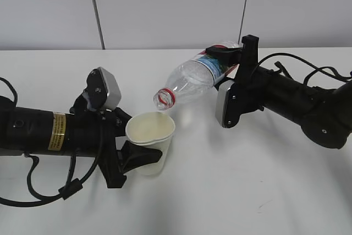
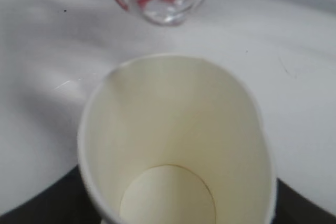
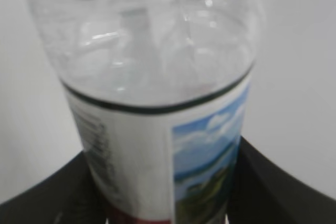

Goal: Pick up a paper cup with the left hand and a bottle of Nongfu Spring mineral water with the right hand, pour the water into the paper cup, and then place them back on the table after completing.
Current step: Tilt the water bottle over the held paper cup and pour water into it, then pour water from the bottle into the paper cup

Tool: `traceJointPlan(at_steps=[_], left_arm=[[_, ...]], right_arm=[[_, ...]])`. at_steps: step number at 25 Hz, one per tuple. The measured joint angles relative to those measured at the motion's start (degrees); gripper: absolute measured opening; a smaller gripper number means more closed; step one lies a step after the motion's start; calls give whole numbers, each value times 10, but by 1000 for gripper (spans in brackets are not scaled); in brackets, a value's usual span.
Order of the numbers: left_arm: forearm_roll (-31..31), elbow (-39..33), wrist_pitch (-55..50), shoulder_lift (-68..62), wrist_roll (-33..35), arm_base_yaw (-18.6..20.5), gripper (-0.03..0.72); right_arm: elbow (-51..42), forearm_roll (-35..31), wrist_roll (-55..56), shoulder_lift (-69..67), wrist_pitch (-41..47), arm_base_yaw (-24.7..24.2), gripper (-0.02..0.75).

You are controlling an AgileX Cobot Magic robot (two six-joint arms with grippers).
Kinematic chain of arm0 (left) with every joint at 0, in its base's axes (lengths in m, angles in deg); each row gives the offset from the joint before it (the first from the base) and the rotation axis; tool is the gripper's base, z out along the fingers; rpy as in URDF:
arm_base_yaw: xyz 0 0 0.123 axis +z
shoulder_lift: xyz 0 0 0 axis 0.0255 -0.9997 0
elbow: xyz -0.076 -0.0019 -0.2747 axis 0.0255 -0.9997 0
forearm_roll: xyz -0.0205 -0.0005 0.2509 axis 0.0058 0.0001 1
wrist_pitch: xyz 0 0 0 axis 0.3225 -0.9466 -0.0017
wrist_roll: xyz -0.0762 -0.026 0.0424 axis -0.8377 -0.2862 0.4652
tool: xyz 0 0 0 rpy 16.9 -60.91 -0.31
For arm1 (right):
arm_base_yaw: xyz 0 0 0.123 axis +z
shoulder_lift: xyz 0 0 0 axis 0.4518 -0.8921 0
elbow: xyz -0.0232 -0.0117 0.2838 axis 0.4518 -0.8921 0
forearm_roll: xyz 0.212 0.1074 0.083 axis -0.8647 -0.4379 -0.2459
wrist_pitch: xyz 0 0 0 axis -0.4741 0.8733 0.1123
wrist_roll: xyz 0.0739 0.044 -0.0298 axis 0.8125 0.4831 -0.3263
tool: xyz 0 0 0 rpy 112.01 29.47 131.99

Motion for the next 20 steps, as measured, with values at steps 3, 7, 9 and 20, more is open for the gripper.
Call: traceJointPlan(at_steps=[3,7,9,20], left_arm=[[0,0,-12,0,0,0,422],[0,0,-15,0,0,-1,422],[2,0,-15,0,0,-3,422],[12,0,0,0,0,-5,422]], right_arm=[[1,0,-1,0,0,0,421],[1,0,-2,0,0,0,421],[1,0,-2,0,0,0,421],[1,-1,-21,0,0,0,421]])
